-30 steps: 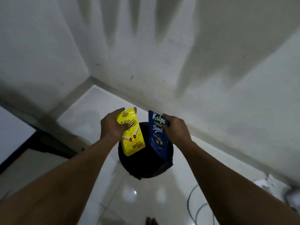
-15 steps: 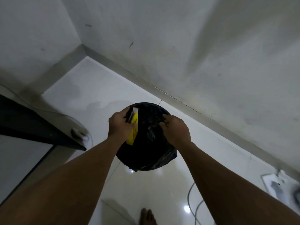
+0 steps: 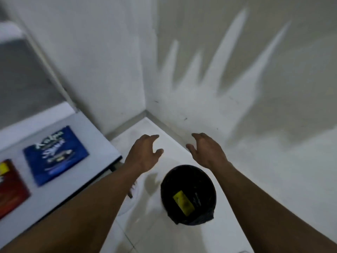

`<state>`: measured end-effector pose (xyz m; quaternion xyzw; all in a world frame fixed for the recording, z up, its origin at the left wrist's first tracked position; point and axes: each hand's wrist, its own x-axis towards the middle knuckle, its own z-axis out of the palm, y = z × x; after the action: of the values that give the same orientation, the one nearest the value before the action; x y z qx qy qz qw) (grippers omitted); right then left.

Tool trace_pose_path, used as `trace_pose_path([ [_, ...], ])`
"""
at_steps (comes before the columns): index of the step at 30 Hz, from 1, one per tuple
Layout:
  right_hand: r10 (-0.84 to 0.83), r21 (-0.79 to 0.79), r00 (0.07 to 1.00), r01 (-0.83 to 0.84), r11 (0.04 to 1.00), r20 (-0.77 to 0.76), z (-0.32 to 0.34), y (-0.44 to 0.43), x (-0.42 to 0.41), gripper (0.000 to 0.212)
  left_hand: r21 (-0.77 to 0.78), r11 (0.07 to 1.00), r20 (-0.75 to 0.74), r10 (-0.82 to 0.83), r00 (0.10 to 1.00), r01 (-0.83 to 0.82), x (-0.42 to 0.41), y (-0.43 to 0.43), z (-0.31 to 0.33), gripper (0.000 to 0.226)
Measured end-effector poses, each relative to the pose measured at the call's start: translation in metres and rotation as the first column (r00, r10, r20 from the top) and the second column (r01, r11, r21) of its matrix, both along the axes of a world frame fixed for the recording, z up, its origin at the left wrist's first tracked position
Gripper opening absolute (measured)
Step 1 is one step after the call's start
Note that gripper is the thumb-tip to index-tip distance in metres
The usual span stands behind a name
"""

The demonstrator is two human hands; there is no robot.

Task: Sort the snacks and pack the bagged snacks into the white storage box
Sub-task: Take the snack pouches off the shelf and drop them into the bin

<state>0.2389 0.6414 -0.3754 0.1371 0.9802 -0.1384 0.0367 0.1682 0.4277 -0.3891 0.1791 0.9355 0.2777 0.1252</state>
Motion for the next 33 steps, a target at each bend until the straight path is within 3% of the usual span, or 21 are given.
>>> trace_pose_path([
  [7,0.121,0.057,0.987,-0.116,0.992,-0.108,0.132,-0.107,-0.029,0.06,-0.029,0.99,-0.147,0.133,0.98,-0.139,0.001,-0.139,0.139,0.067],
  [14,0.291,0.037,0.944,-0.289,0.957,-0.155,0.192,-0.229,-0.065,0.062,-0.058,0.934,-0.236,0.33,0.914,-0.352,0.017,-0.28,0.205,0.06],
  [23,0.533,-0.046,0.844,-0.535,0.843,-0.051,0.156,-0.359,-0.14,0.066,-0.1,0.806,-0.192,0.56,0.806,-0.584,0.013,-0.395,0.169,0.063],
  [33,0.66,-0.129,0.732,-0.647,0.751,0.173,0.054,-0.391,-0.215,0.061,-0.237,0.678,0.031,0.721,0.692,-0.695,-0.009,-0.436,0.069,0.076],
])
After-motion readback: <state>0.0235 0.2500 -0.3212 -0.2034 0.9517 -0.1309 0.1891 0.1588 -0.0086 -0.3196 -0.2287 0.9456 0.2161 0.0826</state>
